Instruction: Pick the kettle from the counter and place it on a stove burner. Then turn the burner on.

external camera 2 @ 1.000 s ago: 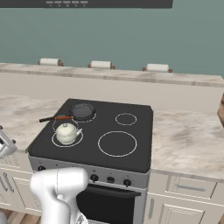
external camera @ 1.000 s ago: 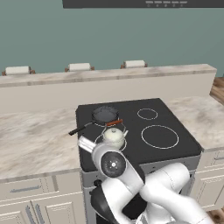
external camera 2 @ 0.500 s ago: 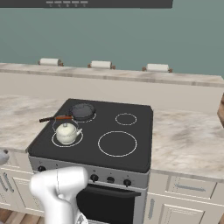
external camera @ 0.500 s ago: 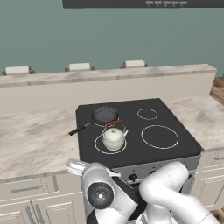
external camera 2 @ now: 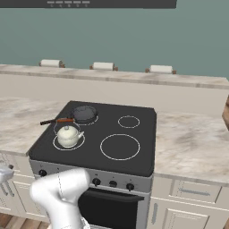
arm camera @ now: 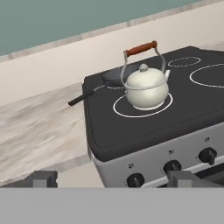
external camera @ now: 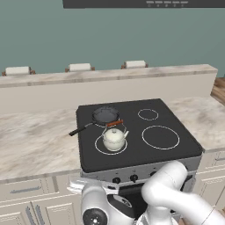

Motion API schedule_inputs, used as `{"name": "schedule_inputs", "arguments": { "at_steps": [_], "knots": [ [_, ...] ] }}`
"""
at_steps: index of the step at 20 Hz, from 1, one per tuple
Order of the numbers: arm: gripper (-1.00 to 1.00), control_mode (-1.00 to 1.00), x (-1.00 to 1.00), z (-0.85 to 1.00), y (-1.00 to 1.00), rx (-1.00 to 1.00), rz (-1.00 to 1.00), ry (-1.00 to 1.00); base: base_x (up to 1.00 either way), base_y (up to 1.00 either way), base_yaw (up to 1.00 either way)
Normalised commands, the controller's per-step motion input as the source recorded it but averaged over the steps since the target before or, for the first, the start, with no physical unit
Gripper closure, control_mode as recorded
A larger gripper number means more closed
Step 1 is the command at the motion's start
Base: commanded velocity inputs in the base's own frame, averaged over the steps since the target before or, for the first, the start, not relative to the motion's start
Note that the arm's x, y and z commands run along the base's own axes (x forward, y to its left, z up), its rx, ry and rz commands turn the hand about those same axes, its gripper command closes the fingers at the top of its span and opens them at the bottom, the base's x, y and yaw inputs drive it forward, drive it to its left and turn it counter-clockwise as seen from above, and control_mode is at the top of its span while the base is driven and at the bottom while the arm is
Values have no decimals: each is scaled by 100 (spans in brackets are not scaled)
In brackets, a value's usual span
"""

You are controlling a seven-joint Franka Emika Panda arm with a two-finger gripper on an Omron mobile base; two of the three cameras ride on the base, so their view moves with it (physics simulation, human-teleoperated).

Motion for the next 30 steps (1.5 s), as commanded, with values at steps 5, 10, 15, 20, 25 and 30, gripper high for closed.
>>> {"name": "schedule_inputs", "arguments": {
  "at_steps": [5, 10, 15, 20, 25, 30],
  "knots": [
    [-100, -100, 10, -65, 0, -8, 0, -9, 0, 0, 0],
    [-100, -100, 19, -61, 2, -9, 0, -10, 0, 0, 0],
    [-100, -100, 19, -59, 0, -13, 0, -9, 0, 0, 0],
    [-100, -100, 11, -37, 9, -8, 0, -5, 0, 0, 0],
    [-100, -100, 7, -16, 12, -4, -4, -2, 0, 0, 0],
    [-100, -100, 13, -17, 0, -5, -10, -5, 0, 0, 0]
  ]
}}
